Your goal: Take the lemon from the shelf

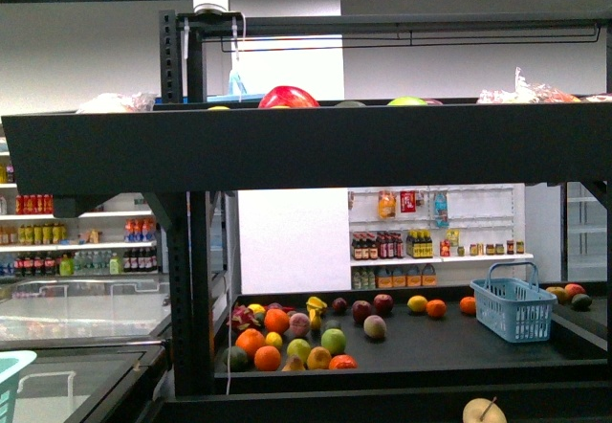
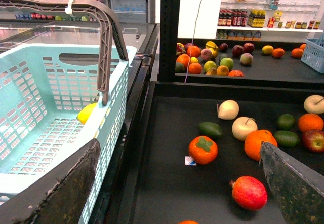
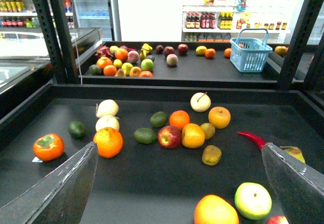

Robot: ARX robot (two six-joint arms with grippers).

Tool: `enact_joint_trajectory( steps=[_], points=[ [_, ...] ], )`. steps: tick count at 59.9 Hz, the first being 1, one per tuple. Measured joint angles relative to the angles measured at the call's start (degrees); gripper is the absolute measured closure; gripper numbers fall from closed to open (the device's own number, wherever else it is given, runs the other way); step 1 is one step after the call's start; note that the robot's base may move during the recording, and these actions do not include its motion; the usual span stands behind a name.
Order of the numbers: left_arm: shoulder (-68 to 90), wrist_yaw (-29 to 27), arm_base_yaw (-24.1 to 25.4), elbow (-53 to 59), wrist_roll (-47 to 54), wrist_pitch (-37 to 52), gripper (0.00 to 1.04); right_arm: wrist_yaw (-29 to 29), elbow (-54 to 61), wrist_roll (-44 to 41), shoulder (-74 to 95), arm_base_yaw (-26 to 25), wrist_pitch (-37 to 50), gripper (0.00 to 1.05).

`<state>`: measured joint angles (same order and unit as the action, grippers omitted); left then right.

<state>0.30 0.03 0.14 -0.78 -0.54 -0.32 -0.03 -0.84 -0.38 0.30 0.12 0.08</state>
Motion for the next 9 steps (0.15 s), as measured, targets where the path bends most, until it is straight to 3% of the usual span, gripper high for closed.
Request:
enact_joint_trajectory(
  steps=[9],
  points=[
    [0.0,0.0,0.0,0.0,0.0,0.0,0.08,0.0,0.0,0.0,0.0,0.0,0.0,0.07]
  ],
)
